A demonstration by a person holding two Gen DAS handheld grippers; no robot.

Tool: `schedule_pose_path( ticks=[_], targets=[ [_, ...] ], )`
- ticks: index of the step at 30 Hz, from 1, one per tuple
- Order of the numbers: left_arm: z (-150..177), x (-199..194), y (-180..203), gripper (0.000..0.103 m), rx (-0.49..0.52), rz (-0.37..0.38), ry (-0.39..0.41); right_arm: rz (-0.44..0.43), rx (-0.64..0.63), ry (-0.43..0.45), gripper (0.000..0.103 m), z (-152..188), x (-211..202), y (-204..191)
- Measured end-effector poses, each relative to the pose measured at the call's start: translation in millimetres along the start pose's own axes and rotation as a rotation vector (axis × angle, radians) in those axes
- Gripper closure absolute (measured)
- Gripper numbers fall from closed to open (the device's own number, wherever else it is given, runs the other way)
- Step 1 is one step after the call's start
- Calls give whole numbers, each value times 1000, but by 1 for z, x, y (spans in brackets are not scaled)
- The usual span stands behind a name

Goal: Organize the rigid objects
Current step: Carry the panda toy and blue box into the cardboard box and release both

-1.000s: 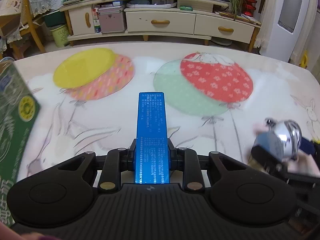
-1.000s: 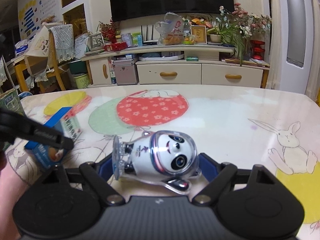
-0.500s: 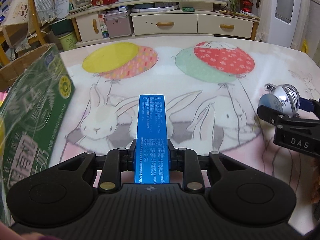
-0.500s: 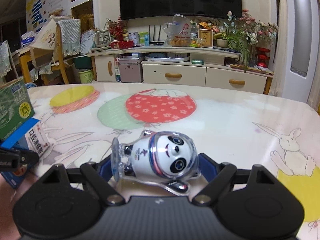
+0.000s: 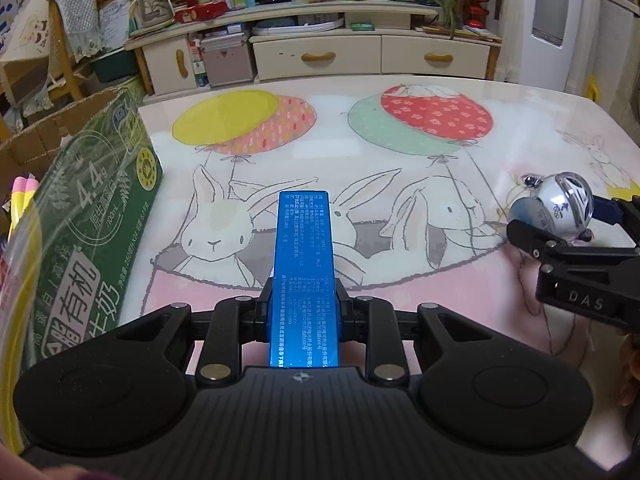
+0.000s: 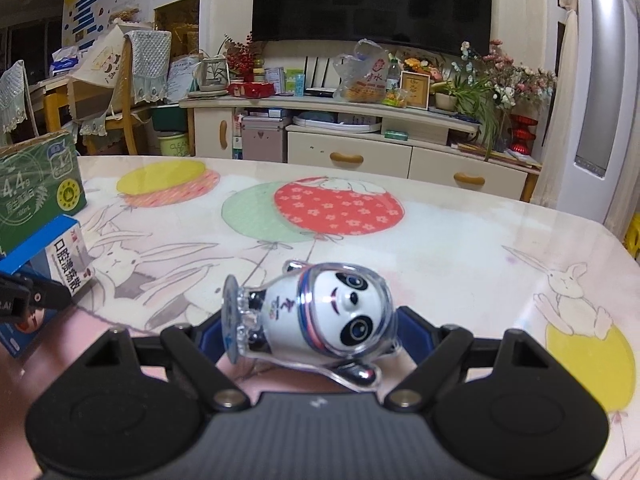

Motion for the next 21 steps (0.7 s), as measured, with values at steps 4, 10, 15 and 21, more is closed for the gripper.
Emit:
schedule_pose_path(
  ticks=[4,10,15,21],
  targets=[
    [-1,-8,-1,73,6,24,4,16,9,5,19,3,-10,-9],
    [-2,-22,4,73,32,48,34,24,14,5,19,7,-22,-25],
    [-1,-34,1,73,43,61,59,24,2,5,19,7,-33,-37],
    [-9,-50,-5,73,49,81,103,21,21,-12,19,8,-45,-41]
  ],
)
Point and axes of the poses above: each gripper's, at about its wrist camera, not at the fingertips, and x roughly the way its jaws point, y to its right, z to its underside, the point moved 7 cm from there along x, roughly the way its jaws point, and after that the axes turned 9 degrees about -x, right-handed, at the moved point
